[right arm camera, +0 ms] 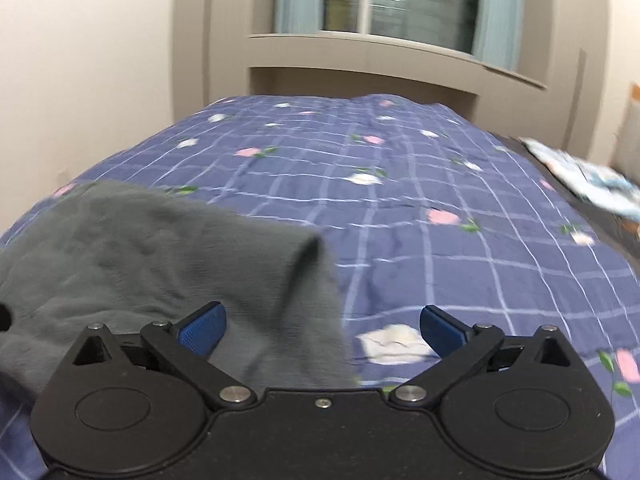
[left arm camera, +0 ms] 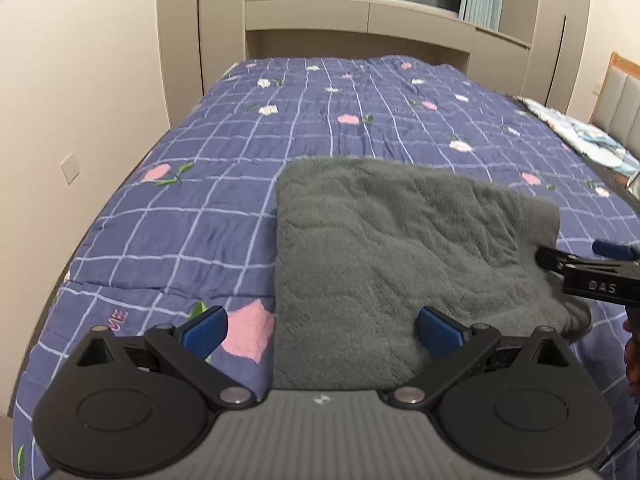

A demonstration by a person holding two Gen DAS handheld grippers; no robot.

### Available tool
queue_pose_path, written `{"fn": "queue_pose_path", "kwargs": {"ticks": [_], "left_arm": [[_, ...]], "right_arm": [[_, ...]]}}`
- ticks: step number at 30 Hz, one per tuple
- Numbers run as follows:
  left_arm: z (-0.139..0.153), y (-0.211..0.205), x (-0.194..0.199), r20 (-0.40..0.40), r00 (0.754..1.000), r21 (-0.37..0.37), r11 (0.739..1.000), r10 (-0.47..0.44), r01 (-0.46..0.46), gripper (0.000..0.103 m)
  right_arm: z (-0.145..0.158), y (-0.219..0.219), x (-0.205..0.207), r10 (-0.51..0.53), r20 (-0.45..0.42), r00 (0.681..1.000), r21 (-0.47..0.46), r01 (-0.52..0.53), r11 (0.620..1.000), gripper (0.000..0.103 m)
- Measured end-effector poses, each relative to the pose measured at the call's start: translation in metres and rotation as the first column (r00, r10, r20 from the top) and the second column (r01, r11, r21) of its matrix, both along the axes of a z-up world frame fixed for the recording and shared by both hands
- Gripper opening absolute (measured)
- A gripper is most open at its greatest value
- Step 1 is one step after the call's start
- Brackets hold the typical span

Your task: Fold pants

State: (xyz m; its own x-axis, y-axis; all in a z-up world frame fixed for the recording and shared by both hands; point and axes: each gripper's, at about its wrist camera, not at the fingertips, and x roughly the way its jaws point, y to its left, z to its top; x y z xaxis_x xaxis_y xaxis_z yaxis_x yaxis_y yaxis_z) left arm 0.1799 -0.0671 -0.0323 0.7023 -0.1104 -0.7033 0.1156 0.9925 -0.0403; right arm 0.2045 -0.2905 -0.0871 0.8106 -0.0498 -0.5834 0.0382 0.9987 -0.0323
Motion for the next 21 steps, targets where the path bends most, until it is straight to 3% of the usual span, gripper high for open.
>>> {"fn": "queue_pose_path", "kwargs": {"ticks": [3,6,9,11,13,17,21], "left_arm": [[0.004,0.012,0.004,0.023,0.999,-0.024,0.999,0.033,-0.032,0.103],[0.003,0.025,0.016,-0.009,0.998,-0.057,0.997,0.059,-0.059,0.103],[0.0,0.036,0.029,-0.044,0.998,-0.099,0.994,0.048,-0.053,0.103],[-0.003,0.04,0.036,-0.063,0.998,-0.125,0.991,0.031,-0.039,0.103],[-0.007,0.04,0.042,-0.078,0.997,-0.13,0.991,0.013,-0.023,0.103],[-0.012,0.036,0.049,-0.09,0.996,-0.136,0.991,-0.005,-0.008,0.103],[-0.017,0.032,0.054,-0.104,0.994,-0.144,0.99,-0.023,0.008,0.103]], "right_arm": [[-0.002,-0.018,0.001,0.019,-0.01,1.0,0.112,-0.018,0.994,0.102],[-0.005,-0.032,0.004,0.071,-0.017,0.997,0.246,-0.065,0.967,0.102],[-0.008,-0.046,0.005,0.129,0.005,0.992,0.419,-0.12,0.9,0.102],[-0.008,-0.05,0.007,0.154,0.021,0.988,0.487,-0.144,0.861,0.102],[-0.008,-0.051,0.009,0.181,0.029,0.983,0.517,-0.17,0.839,0.103],[-0.007,-0.048,0.013,0.208,0.014,0.978,0.491,-0.188,0.851,0.103],[-0.008,-0.057,0.012,0.161,0.0,0.987,0.5,-0.14,0.854,0.103]]}}
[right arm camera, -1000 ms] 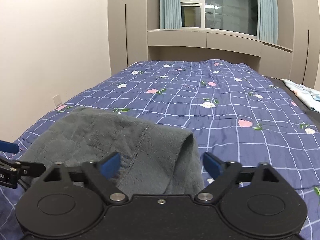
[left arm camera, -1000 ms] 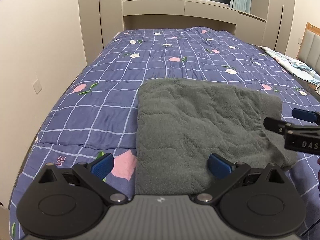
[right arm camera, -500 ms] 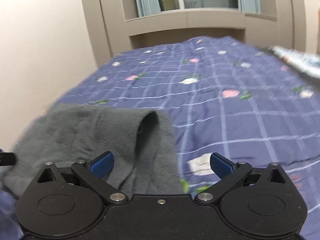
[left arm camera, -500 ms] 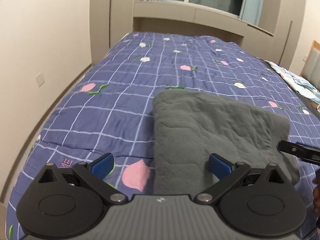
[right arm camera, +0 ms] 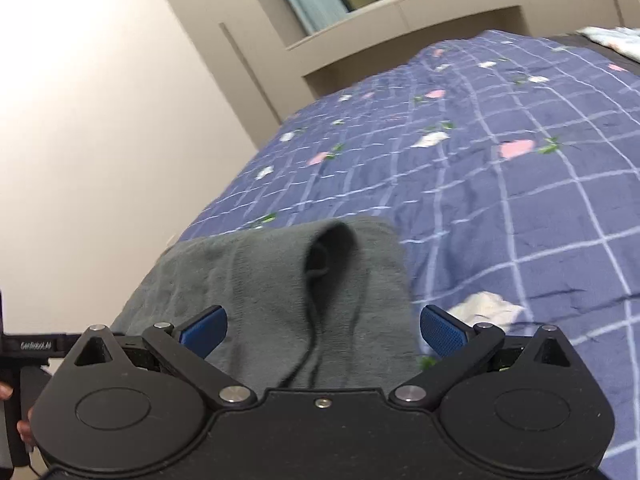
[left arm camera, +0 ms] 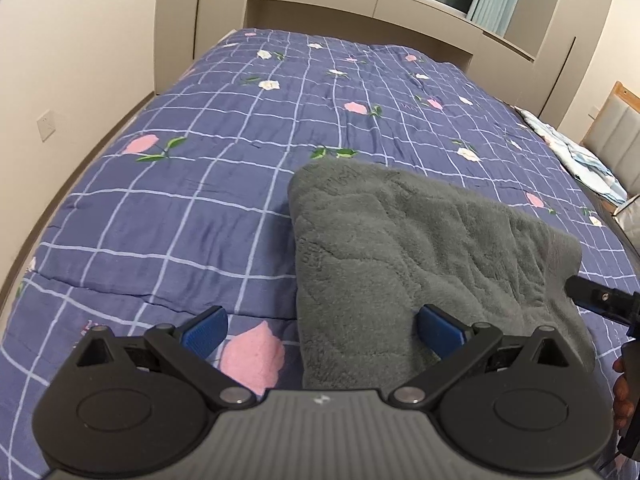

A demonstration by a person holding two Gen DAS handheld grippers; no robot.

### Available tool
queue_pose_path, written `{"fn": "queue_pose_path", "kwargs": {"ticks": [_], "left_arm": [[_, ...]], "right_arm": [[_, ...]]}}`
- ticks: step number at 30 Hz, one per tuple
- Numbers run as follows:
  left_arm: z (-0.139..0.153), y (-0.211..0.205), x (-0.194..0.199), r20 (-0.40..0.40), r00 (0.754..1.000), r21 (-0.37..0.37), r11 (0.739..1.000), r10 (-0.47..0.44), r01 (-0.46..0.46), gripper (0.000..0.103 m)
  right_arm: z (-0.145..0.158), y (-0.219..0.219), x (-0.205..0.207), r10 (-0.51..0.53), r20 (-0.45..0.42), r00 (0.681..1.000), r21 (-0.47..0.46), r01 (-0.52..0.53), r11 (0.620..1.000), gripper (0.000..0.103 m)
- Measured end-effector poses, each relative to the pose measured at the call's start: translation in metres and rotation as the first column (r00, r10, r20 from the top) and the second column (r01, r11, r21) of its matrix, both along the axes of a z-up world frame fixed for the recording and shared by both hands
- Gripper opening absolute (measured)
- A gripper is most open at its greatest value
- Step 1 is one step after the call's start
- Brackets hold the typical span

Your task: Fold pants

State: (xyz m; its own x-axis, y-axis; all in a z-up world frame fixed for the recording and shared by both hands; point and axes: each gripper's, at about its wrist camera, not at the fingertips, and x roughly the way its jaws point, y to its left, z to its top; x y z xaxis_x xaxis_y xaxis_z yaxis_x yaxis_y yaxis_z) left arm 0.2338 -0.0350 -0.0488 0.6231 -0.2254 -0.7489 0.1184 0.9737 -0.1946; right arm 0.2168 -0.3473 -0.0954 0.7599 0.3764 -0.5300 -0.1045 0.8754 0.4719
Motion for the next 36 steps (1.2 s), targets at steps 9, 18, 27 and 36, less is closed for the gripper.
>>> {"fn": "queue_pose_path", "kwargs": {"ticks": [9,18,27,36], "left_arm": [[-0.015,-0.007,0.013,-0.035,0.997,-0.051,0.997,-0.063,0.061,0.103],[-0.033,0.009,0.031,-0.12,0.989,-0.2,0.978,-0.09,0.065,0.103],[-0.036,0.025,0.032,-0.117,0.985,-0.246,0.965,-0.126,0.095,0.103],[-0.044,0.015,0.042,-0.136,0.979,-0.279,0.954,-0.151,0.109,0.103]], "right_arm": [[-0.013,-0.027,0.005,0.064,-0.031,0.997,0.238,-0.055,0.97,0.103],[-0.02,-0.016,0.026,0.102,-0.107,0.989,0.119,-0.089,0.989,0.103],[-0.024,-0.006,0.034,0.155,-0.105,0.982,0.129,-0.141,0.982,0.103],[-0.028,-0.005,0.037,0.148,-0.11,0.983,0.148,-0.131,0.98,0.103]]}}
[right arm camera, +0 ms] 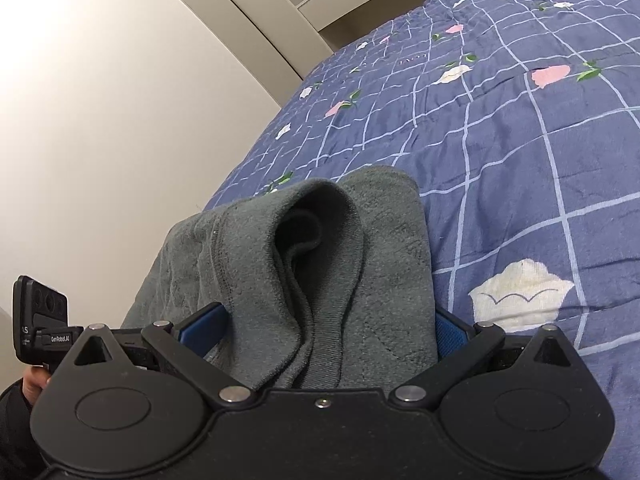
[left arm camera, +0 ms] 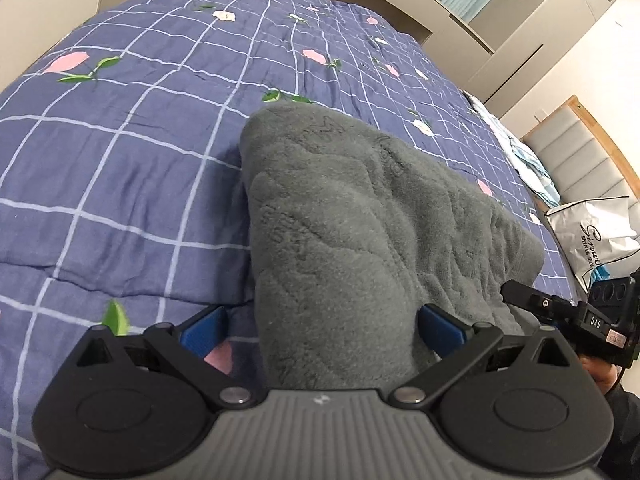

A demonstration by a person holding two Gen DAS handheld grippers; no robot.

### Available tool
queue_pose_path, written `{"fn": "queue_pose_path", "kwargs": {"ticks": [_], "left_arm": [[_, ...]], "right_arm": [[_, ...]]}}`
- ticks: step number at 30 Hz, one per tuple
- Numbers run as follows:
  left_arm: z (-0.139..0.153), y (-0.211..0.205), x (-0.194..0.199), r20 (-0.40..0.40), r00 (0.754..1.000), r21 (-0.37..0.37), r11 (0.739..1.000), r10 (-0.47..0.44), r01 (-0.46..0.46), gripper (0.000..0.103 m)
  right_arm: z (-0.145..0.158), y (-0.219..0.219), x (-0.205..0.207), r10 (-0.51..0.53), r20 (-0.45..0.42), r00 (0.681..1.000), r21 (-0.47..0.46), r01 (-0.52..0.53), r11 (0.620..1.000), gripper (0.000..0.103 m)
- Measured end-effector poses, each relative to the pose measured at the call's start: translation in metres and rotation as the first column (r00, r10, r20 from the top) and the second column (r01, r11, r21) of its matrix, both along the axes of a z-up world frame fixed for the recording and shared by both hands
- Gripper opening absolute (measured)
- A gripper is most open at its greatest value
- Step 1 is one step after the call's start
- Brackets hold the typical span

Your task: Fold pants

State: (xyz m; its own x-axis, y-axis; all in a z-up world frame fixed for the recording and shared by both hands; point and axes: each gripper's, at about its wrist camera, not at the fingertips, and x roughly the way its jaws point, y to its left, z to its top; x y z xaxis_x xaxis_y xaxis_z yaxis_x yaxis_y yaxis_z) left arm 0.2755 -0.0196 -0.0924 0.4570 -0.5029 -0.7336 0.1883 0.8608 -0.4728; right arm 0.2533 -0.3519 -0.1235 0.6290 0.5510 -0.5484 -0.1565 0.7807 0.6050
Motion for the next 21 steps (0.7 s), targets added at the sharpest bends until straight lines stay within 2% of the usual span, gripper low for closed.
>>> {"fn": "queue_pose_path", "kwargs": {"ticks": [8,10,16,19,21], "left_arm": [[0.008,-0.022,-0.005,0.008,1.0,0.073,0.997,0.013,-0.014,0.103],[0.012,-0.027,-0.008,0.009,1.0,0.087,0.996,0.009,-0.009,0.098],[0.023,-0.037,-0.012,0.007,1.0,0.132,0.991,0.009,-0.01,0.096],[0.018,-0.034,-0.01,-0.01,1.0,0.115,0.993,0.022,-0.021,0.103],[0.011,-0.031,-0.006,-0.036,0.999,0.086,0.996,0.03,-0.027,0.103]], "right_arm": [[0.003,0.019,-0.008,-0.053,0.022,0.998,-0.05,0.054,0.997,0.103],[0.005,0.022,-0.01,-0.05,0.025,0.998,-0.063,0.052,0.997,0.102],[0.016,0.026,-0.019,-0.046,0.04,0.998,-0.091,0.05,0.995,0.091],[0.014,0.025,-0.022,-0.056,0.035,0.998,-0.081,0.059,0.995,0.092],[0.012,0.025,-0.018,-0.058,0.018,0.998,-0.07,0.06,0.996,0.1]]}}
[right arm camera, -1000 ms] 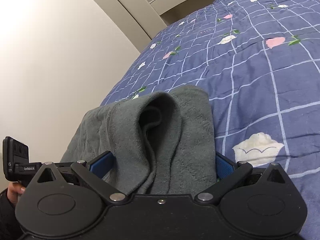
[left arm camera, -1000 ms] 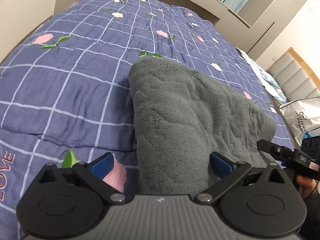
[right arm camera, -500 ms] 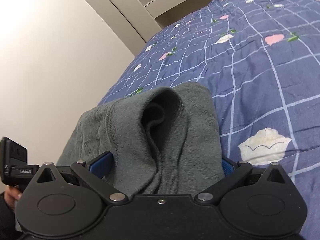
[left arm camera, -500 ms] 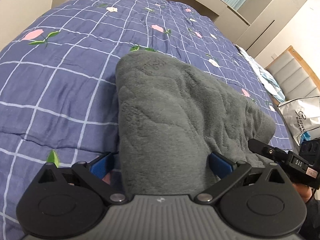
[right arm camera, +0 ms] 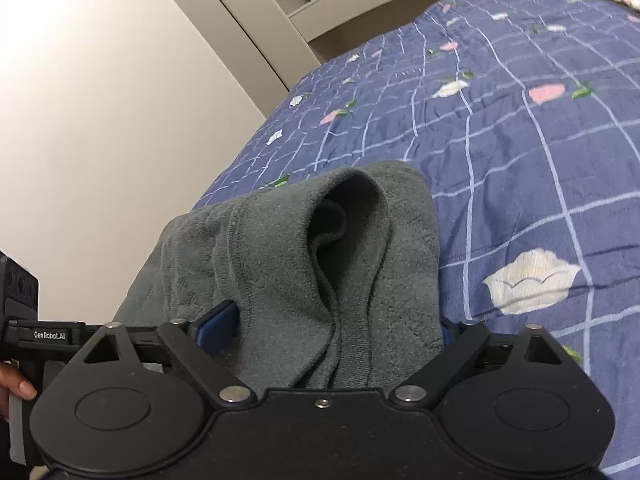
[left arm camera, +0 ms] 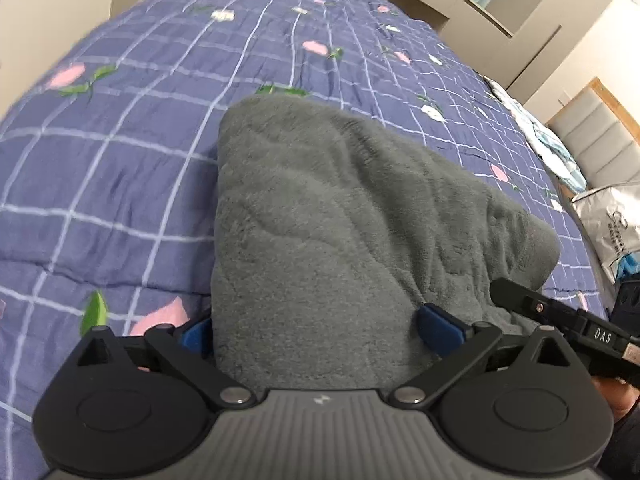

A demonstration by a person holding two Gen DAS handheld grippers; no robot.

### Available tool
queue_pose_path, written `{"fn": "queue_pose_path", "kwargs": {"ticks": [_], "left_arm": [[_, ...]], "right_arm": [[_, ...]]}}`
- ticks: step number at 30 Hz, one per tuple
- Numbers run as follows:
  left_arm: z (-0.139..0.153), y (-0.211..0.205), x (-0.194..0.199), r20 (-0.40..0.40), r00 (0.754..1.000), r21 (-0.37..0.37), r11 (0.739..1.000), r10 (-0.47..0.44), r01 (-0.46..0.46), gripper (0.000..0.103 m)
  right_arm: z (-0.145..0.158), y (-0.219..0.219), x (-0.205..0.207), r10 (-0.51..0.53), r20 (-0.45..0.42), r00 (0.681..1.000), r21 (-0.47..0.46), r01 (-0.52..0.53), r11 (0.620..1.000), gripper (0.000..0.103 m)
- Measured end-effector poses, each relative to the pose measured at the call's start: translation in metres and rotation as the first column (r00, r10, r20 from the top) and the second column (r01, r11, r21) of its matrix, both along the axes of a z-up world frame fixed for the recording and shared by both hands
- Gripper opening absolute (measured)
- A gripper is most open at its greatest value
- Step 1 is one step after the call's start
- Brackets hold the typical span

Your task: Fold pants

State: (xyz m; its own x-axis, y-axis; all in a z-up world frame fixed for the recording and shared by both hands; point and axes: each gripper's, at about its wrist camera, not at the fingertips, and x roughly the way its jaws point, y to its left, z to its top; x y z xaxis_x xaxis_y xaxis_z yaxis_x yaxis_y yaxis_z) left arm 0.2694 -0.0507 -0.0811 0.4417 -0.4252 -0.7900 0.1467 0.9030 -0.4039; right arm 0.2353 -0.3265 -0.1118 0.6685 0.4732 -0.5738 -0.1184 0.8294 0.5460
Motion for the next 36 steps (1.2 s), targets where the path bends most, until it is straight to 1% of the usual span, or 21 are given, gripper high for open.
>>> {"fn": "queue_pose_path", "kwargs": {"ticks": [2,3,4,9,11,16,23,27,30,36], "left_arm": [[-0.002,0.003,0.002,-0.016,1.0,-0.019,1.0,0.012,-0.012,0.103],[0.0,0.002,0.001,-0.011,1.0,-0.011,1.0,0.01,-0.01,0.102],[0.002,0.001,0.0,-0.003,1.0,-0.003,1.0,0.005,-0.005,0.098],[0.01,-0.004,-0.003,0.002,1.0,0.02,1.0,0.011,-0.011,0.091],[0.012,-0.005,-0.004,0.002,1.0,0.025,0.999,0.025,-0.025,0.089],[0.019,-0.014,-0.011,0.026,0.999,0.065,0.997,0.046,-0.048,0.085],[0.028,-0.014,-0.023,0.043,0.998,0.072,0.996,0.043,-0.046,0.08],[0.036,-0.009,-0.029,0.045,0.997,0.047,0.997,0.056,-0.058,0.075],[0.041,-0.005,-0.03,0.035,0.997,0.034,0.997,0.066,-0.067,0.071],[0.054,0.008,-0.032,0.04,0.994,0.06,0.993,0.104,-0.106,0.068]], "right_arm": [[-0.003,0.002,0.003,0.005,-0.013,1.0,0.0,-0.005,1.0,0.101],[-0.002,0.003,0.003,0.004,-0.011,1.0,-0.008,-0.004,1.0,0.101],[-0.001,0.005,0.003,0.004,-0.01,1.0,-0.016,-0.004,1.0,0.1],[0.006,0.004,-0.004,-0.002,-0.001,1.0,-0.016,0.002,1.0,0.086],[0.009,0.004,-0.006,-0.006,-0.001,1.0,-0.013,0.006,1.0,0.083],[0.015,0.012,-0.013,-0.028,0.003,1.0,-0.045,0.028,0.999,0.076],[0.025,0.015,-0.029,-0.059,0.038,0.998,-0.04,0.06,0.997,0.063],[0.032,0.018,-0.043,-0.077,0.069,0.995,-0.02,0.079,0.997,0.054],[0.041,0.021,-0.048,-0.08,0.09,0.993,-0.007,0.081,0.997,0.05],[0.062,0.039,-0.049,-0.036,0.112,0.993,0.024,0.034,0.999,0.048]]}}
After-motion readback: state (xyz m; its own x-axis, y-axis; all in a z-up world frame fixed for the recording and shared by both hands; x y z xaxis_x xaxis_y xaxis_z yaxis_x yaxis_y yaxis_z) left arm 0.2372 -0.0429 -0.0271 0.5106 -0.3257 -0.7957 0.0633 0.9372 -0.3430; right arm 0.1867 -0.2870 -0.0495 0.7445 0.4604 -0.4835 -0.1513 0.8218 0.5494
